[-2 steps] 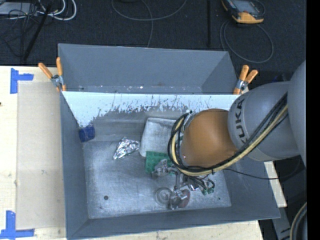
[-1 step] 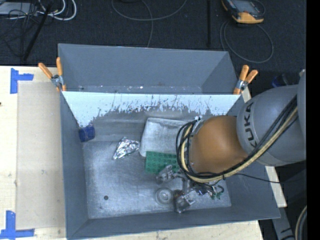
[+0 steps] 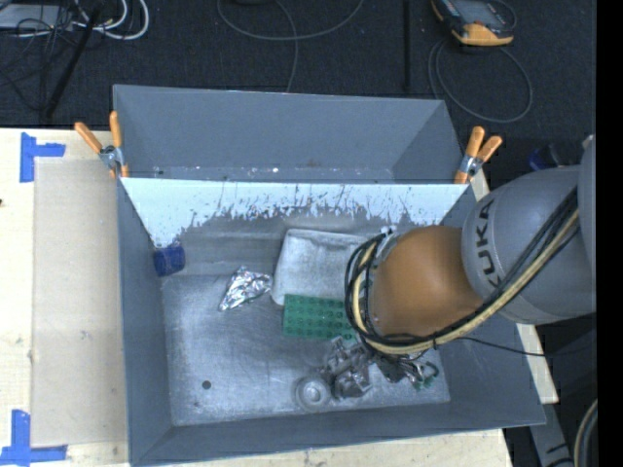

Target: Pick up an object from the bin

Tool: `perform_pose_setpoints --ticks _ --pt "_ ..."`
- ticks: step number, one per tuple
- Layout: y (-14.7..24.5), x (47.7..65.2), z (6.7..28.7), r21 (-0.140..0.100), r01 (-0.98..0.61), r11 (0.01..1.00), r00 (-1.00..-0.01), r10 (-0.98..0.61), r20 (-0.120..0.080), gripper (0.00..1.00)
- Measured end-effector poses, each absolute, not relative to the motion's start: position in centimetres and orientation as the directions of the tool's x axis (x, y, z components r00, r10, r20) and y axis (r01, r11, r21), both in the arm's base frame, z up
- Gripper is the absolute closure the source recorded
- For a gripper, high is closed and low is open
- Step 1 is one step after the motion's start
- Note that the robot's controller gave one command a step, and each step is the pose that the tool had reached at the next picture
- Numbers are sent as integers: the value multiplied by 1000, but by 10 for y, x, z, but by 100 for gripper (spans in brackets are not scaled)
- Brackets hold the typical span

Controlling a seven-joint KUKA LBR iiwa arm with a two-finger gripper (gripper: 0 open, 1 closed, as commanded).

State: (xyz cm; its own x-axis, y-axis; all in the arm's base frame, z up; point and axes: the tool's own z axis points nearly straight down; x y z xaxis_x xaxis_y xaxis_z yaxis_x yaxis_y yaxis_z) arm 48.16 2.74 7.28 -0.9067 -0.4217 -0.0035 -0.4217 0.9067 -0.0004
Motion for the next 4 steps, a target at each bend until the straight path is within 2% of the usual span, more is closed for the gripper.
perform_pose_setpoints --ticks 1,2,3,4 --pt "-49 498 149 -7 -474 881 -881 -474 -6 100" --pt "-44 496 145 2 -476 879 -879 -476 1 0" --pt "-57 506 70 1 -758 653 -653 -758 -2 0" --pt "-58 507 73 -1 -754 657 -657 -754 -3 100"
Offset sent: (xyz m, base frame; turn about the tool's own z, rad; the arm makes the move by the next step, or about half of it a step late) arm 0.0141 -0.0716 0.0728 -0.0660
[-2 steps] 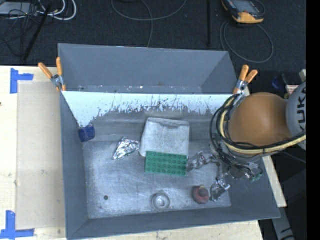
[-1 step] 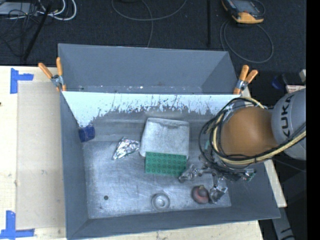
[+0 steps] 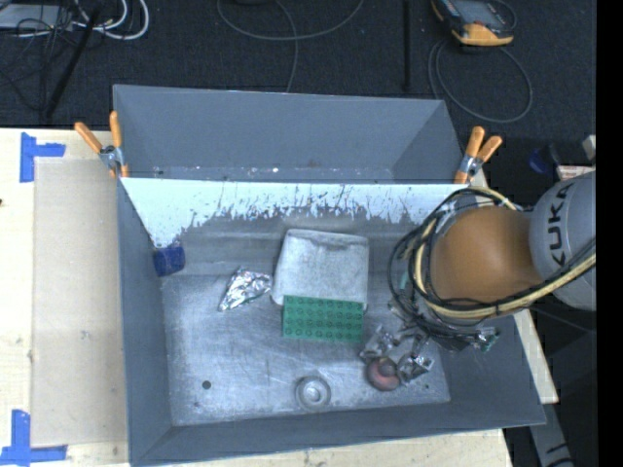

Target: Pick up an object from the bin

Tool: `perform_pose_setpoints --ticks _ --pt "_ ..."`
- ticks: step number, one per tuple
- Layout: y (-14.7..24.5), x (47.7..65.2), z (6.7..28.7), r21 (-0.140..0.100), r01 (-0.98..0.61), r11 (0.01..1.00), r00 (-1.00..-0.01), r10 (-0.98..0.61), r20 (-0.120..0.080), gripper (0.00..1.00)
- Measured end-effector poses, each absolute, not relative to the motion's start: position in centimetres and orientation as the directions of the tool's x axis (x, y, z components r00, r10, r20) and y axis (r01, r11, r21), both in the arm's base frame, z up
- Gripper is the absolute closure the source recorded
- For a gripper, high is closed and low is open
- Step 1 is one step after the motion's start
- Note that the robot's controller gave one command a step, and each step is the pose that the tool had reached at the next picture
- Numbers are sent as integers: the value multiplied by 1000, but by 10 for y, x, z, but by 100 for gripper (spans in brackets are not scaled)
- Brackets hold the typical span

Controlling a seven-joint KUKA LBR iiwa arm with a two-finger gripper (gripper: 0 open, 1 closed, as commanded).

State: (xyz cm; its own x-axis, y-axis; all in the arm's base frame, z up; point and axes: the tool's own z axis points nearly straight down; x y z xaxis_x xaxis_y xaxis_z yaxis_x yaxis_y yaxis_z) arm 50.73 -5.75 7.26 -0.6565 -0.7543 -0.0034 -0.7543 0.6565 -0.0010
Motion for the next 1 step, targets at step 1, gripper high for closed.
perform_pose_setpoints --ticks 1 --pt "-111 530 259 -4 -975 224 -224 -975 -2 100"
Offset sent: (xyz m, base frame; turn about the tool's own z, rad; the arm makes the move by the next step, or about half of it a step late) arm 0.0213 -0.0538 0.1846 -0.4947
